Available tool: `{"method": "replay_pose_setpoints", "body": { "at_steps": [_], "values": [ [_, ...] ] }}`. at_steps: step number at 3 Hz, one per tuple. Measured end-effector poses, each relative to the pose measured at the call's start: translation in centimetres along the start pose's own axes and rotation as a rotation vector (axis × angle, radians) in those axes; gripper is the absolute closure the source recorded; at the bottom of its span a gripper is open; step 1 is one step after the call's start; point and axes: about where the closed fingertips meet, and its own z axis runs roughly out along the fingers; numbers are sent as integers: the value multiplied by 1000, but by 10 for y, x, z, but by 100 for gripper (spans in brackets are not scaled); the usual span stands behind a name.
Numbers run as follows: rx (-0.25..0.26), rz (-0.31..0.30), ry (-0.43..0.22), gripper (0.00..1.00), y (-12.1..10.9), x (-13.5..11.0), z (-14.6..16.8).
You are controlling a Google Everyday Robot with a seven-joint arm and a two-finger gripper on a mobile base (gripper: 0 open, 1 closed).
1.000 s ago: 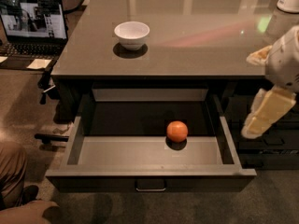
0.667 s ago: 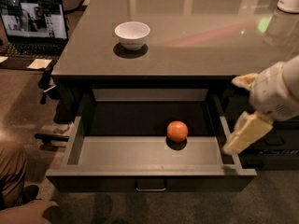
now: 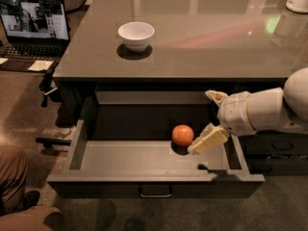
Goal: Pick orange from top drawer and place on counter
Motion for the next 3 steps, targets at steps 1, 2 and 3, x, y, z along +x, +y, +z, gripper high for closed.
{"method": "replay_pose_setpoints", "body": {
  "at_steps": [1,2,3],
  "values": [
    [87,14,-75,0,-32,-5,35],
    [153,18,-82,0,-49,-5,36],
    [153,18,-82,0,-49,-5,36]
  ]
}}
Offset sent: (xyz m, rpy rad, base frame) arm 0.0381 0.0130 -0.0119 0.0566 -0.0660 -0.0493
